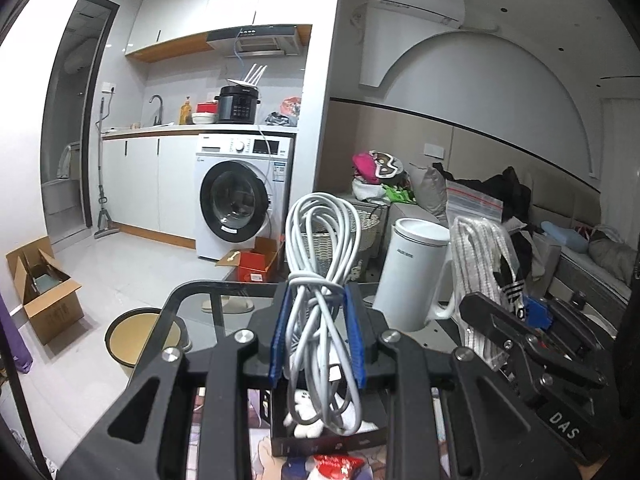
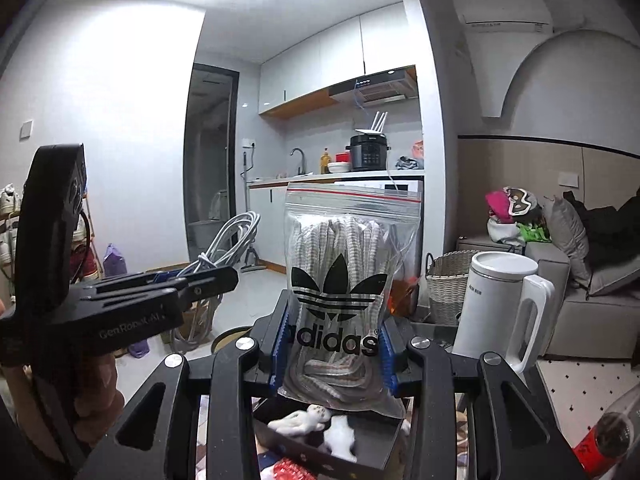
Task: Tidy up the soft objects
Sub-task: 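Carry the cable and the adidas bag over the black box with both grippers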
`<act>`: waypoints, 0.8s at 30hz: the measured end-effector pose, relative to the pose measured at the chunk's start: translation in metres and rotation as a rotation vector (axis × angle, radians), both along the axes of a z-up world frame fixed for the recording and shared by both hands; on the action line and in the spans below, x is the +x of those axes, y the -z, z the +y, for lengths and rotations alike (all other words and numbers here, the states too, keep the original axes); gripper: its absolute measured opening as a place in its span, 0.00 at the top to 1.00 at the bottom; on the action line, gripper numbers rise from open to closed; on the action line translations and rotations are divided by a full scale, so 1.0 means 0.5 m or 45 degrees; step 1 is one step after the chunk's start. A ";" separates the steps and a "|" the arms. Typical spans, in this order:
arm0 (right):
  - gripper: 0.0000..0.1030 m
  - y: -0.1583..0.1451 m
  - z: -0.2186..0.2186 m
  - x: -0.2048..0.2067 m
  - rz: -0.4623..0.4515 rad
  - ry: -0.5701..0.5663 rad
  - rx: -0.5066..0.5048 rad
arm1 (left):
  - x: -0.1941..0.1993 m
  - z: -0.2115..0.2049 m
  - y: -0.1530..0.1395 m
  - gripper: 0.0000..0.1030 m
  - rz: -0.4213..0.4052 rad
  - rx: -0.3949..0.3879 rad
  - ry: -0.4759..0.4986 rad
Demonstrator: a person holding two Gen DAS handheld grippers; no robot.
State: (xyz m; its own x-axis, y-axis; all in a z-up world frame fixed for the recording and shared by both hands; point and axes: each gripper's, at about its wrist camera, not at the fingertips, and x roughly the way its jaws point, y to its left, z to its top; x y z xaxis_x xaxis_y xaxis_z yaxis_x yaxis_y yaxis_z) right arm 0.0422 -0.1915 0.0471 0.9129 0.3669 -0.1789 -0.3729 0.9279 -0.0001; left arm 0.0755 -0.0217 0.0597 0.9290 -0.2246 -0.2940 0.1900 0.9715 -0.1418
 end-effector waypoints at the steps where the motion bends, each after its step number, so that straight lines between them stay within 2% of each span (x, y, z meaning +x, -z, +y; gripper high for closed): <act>1: 0.64 0.001 0.002 0.008 0.002 0.007 0.003 | 0.011 -0.002 0.003 0.76 0.004 -0.007 -0.008; 11: 0.64 0.011 0.010 0.073 0.031 0.079 0.032 | 0.093 -0.005 0.017 0.76 0.032 -0.087 -0.061; 15: 0.64 0.015 0.007 0.103 0.052 0.101 0.060 | 0.116 -0.008 0.028 0.76 0.037 -0.081 -0.089; 20: 0.64 0.023 0.001 0.132 0.088 0.113 0.059 | 0.144 -0.006 0.047 0.76 0.106 -0.127 -0.078; 24: 0.64 0.023 0.001 0.139 0.099 0.115 0.053 | 0.154 -0.011 0.050 0.76 0.125 -0.109 -0.086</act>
State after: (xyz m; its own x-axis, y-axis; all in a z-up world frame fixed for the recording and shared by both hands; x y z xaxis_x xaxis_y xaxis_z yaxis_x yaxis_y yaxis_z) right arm 0.1117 -0.1908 0.0355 0.9266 0.2923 -0.2366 -0.2850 0.9563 0.0651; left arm 0.1524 -0.0273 0.0345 0.9105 -0.1909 -0.3669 0.1058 0.9651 -0.2397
